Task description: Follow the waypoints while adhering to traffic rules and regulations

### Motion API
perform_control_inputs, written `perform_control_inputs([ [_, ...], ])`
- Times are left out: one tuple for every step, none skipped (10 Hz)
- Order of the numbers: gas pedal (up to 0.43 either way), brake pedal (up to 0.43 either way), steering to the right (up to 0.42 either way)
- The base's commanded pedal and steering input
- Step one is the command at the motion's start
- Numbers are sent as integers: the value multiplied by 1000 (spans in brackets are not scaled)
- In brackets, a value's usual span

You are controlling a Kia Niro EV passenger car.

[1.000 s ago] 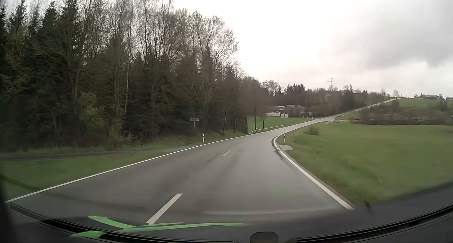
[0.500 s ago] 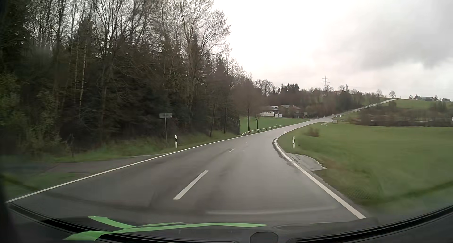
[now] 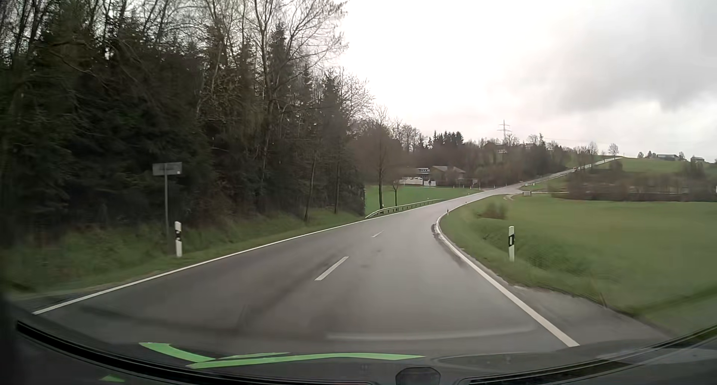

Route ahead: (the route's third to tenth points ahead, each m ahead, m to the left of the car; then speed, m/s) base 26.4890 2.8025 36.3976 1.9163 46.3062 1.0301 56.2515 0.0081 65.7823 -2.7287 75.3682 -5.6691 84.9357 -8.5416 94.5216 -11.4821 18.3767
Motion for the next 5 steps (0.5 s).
perform_control_inputs([
  [0,0,19],
  [0,0,18],
  [0,0,17],
  [0,0,18],
  [0,0,17],
])
